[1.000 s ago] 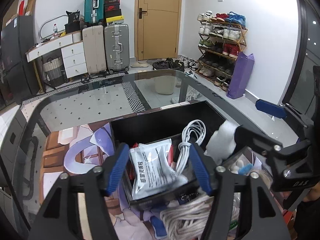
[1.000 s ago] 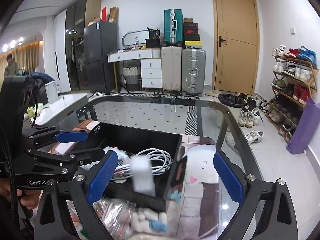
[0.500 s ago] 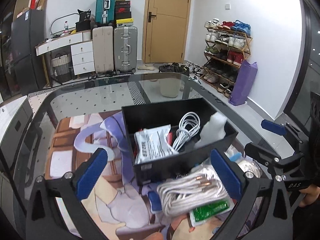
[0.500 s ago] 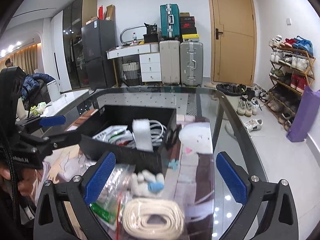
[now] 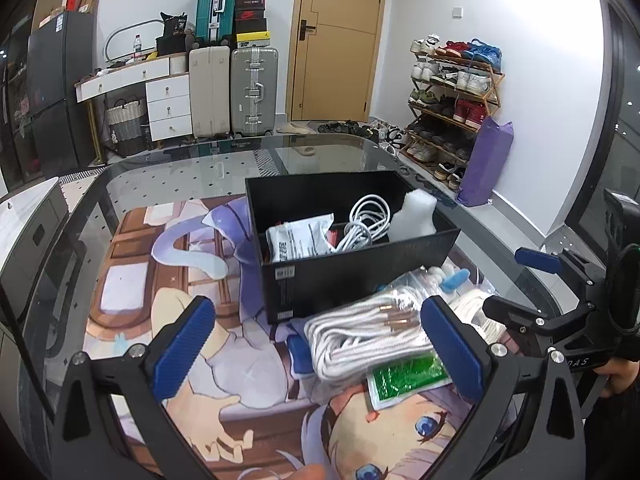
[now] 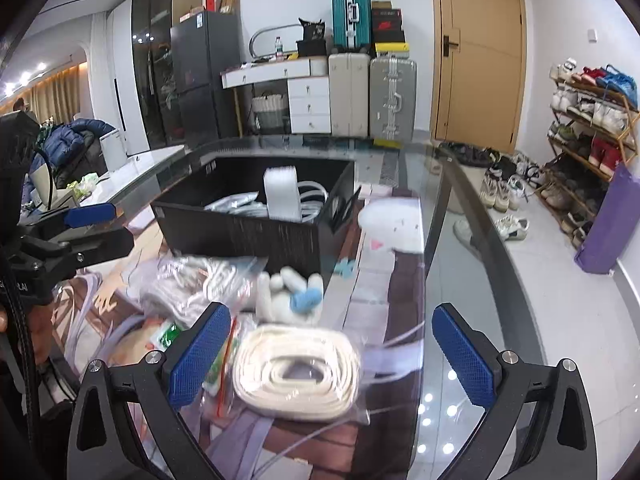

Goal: Organize soft objects
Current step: 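Move the right gripper toward the bagged white rope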

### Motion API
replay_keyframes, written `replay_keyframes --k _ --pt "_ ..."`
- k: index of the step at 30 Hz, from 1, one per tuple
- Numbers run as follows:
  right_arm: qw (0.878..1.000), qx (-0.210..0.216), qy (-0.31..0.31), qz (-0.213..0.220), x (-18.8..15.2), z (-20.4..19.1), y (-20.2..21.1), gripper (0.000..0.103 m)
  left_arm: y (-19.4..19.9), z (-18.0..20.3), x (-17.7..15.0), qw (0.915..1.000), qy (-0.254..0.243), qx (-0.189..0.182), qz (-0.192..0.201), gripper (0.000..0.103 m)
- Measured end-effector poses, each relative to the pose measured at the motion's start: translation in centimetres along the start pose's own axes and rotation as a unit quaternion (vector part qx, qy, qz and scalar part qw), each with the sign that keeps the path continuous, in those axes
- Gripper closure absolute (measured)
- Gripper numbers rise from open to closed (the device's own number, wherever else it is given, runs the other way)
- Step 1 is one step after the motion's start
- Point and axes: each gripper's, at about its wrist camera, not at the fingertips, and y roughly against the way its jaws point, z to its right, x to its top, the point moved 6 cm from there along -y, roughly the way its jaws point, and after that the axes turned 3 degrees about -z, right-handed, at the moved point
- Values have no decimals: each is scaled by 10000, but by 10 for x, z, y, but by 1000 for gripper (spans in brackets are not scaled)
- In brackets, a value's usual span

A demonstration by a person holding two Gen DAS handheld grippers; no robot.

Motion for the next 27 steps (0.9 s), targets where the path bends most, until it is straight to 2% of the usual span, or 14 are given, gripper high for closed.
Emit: replay_keyframes --k 13,27 --pt "9954 366 173 -863 -30 -16 -33 1 -8 10 -12 9997 -108 80 -201 0" --pt "9949 456 239 -868 -35 -28 -39 1 -11 12 -13 9995 -109 137 -258 0"
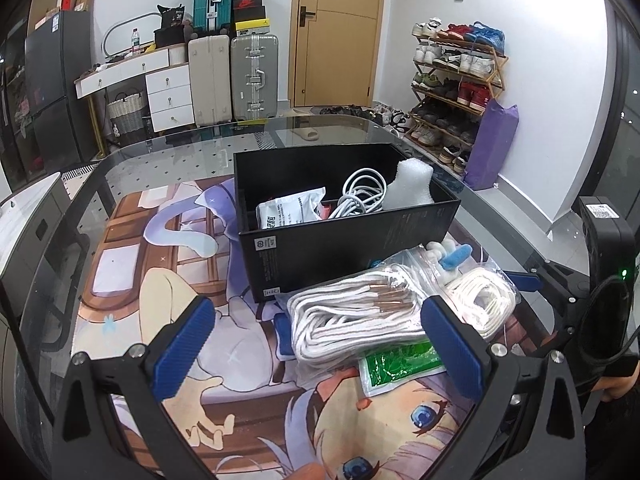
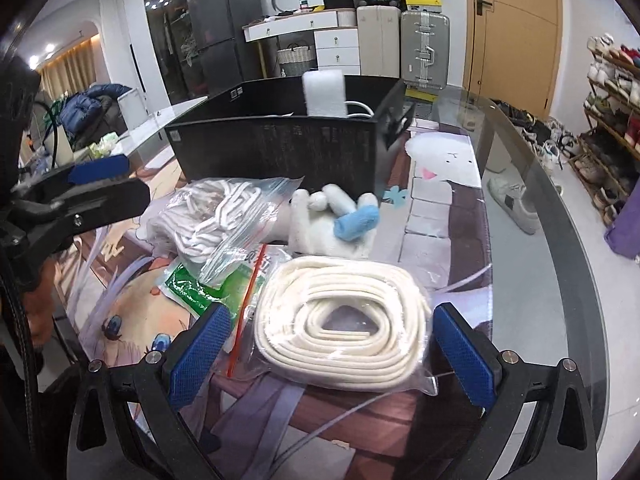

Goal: Organize soft objects
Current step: 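Move the right gripper toward the bagged white rope, then close the right gripper on the bagged white rope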

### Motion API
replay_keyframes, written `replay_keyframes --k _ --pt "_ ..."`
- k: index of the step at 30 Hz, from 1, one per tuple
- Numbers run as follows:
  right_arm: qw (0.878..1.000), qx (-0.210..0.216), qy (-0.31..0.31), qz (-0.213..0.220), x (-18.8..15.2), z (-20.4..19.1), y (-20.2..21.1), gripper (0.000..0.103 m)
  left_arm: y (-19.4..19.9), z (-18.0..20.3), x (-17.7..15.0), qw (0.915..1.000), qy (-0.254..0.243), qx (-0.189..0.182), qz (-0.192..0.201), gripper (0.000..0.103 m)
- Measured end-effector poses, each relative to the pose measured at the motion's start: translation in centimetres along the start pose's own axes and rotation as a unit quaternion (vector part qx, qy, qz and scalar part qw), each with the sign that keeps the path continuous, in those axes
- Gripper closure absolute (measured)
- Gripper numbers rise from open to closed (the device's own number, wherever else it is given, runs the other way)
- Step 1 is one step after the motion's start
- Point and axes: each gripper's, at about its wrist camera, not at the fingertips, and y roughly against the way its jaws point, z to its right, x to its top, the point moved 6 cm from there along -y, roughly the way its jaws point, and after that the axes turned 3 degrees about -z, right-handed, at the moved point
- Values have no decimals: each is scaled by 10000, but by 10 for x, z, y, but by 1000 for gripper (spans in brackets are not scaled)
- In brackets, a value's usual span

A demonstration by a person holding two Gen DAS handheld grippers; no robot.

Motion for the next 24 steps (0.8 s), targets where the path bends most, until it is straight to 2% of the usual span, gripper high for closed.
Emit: replay_keyframes --k 8,10,15,19,24 --pt "10000 -46 72 32 1 -2 -3 1 -5 0 -4 10000 20 -21 -70 0" --pt "9999 -1 127 78 1 -5 -1 10 -6 0 -5 10000 14 -13 -86 0" --pt "9998 19 191 103 -3 -3 3 19 -6 0 -5 10000 11 -34 -86 0" --pt "9996 25 237 117 -4 -2 5 32 -6 -1 -5 10000 5 -22 -87 0" --pt "9996 111 225 147 -5 0 8 41 -5 -1 -4 10000 19 -35 -73 0"
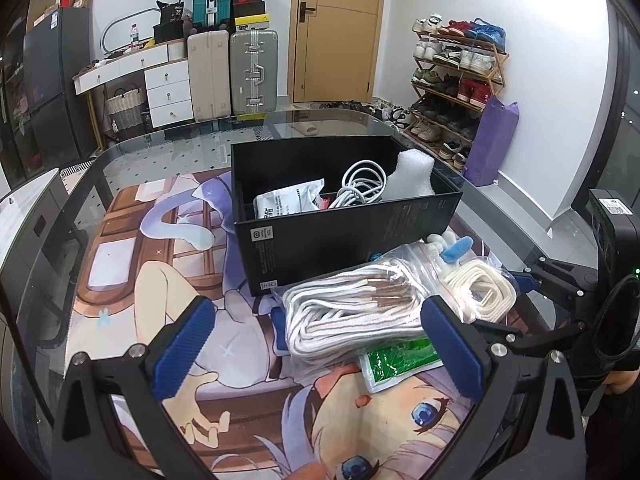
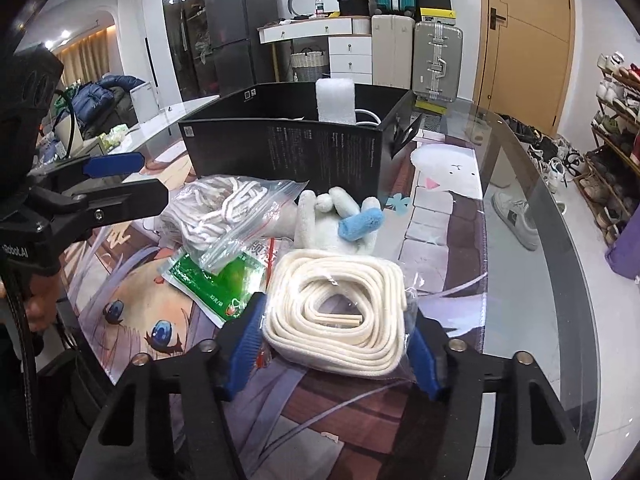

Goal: Organize soft objects
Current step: 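Close the right gripper on the bagged white rope, then grasp the bagged white cable bundle with the left gripper while the right gripper holds the rope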

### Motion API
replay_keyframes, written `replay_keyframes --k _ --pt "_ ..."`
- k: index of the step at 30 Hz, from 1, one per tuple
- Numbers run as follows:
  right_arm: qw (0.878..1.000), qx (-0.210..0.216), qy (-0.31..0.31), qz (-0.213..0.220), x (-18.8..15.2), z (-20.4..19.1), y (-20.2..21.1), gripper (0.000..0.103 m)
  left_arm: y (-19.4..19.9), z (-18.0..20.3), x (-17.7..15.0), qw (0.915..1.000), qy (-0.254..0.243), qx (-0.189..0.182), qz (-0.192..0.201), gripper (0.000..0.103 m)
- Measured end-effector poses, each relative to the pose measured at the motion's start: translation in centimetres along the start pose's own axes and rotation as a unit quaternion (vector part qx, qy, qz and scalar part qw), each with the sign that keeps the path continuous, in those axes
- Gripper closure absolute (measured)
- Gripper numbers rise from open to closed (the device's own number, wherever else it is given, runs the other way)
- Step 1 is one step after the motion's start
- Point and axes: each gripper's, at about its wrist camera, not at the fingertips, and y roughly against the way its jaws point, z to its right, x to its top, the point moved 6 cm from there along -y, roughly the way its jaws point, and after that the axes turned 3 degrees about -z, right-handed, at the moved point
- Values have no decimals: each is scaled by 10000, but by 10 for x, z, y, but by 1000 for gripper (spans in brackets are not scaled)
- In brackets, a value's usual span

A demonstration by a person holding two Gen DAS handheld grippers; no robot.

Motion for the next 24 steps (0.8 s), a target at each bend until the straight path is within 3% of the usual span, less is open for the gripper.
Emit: replay_keyframes --k 13,24 --pt "9992 170 -93 348 10 6 29 44 1 -3 1 10000 22 0 10 0" --pt "9963 1 -367 781 20 19 54 44 -19 18 -2 9989 122 -357 -263 0"
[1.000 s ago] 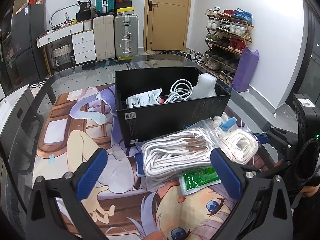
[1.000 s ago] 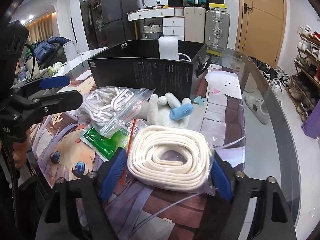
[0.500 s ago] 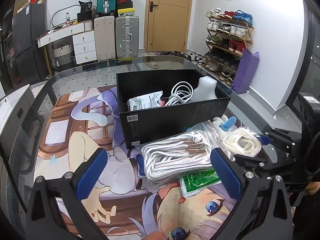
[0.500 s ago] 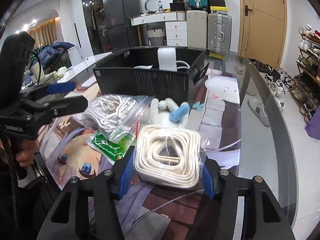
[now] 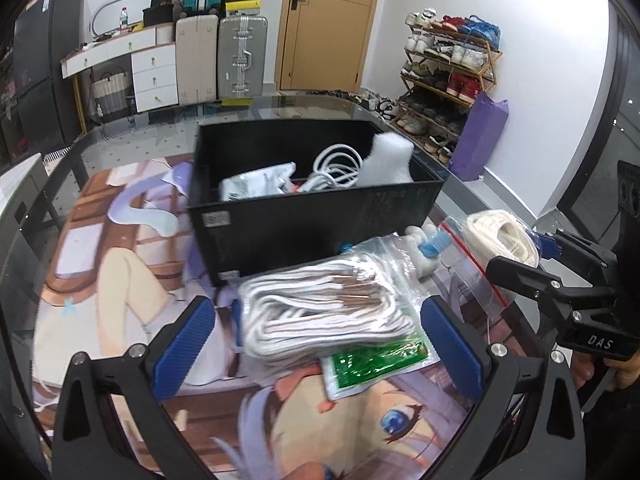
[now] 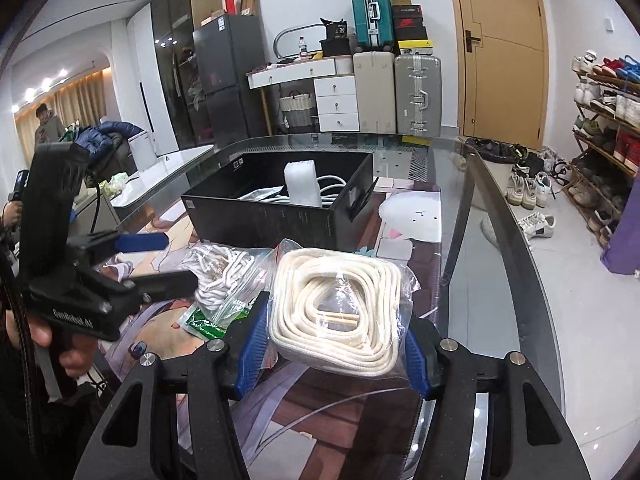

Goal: Organize soft objects
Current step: 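Grasp the bagged white cable bundle with the left gripper while the right gripper holds the rope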

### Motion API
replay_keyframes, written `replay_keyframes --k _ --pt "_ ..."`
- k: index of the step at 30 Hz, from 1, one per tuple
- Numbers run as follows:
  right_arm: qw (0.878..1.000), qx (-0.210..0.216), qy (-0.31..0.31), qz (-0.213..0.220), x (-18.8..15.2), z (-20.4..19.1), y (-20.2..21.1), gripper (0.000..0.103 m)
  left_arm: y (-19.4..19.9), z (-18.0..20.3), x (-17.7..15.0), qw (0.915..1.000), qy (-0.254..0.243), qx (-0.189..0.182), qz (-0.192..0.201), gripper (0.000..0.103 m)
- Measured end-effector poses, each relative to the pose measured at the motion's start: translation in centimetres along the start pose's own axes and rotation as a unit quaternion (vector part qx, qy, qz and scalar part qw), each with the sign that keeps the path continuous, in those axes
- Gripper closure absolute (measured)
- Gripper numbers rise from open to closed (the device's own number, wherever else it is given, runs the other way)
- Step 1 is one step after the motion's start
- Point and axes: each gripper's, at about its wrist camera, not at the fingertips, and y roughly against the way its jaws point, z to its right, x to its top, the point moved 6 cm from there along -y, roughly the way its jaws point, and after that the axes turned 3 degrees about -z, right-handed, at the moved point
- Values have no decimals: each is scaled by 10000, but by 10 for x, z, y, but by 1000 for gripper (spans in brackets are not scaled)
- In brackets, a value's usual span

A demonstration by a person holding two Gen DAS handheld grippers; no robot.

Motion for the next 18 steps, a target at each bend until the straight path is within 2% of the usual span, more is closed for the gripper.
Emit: replay_keyframes --k 5,13,17,18 --pt "10000 19 -5 35 2 -2 1 44 -16 8 0 9998 76 -23 -192 0" --pt "10000 30 2 23 -1 -2 0 44 -28 8 -2 9990 132 192 -380 0" --pt "10000 35 -15 20 -2 -1 0 44 -39 7 -7 9979 190 152 -603 0" --pt "10000 23 -9 16 -2 0 0 44 -39 9 -7 9981 150 199 -558 0"
